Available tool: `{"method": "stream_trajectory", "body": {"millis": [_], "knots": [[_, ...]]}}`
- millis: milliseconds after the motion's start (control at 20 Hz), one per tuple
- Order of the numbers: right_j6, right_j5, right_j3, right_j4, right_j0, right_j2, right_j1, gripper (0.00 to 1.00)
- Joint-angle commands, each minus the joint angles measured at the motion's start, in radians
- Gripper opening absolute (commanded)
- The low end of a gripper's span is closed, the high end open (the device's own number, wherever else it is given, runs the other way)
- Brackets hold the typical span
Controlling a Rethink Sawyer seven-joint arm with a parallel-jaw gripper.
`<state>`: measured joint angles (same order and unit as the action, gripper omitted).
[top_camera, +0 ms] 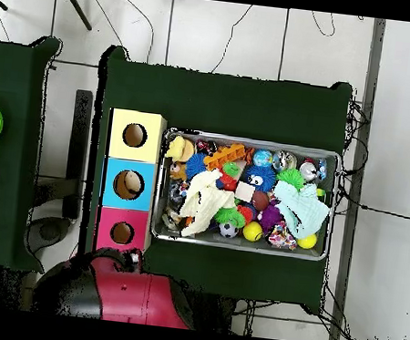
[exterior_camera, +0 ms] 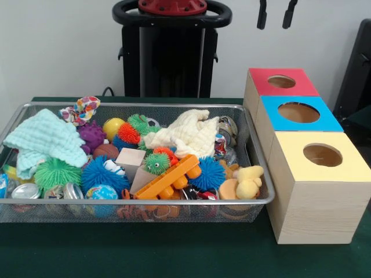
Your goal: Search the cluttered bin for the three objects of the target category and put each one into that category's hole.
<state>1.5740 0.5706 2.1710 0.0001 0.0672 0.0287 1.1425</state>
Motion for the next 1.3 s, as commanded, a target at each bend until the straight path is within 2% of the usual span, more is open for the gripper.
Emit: {"method": "stream_trajectory", "body": {"millis": [50, 1300], "knots": [[0.172, -0.09, -0.034, 0.021, -0.06, -0.024, -0.098, 1.0], [0.084, -0.172, -0.095, 0.013, -0.222, -0.12, -0.284, 1.0]]}}
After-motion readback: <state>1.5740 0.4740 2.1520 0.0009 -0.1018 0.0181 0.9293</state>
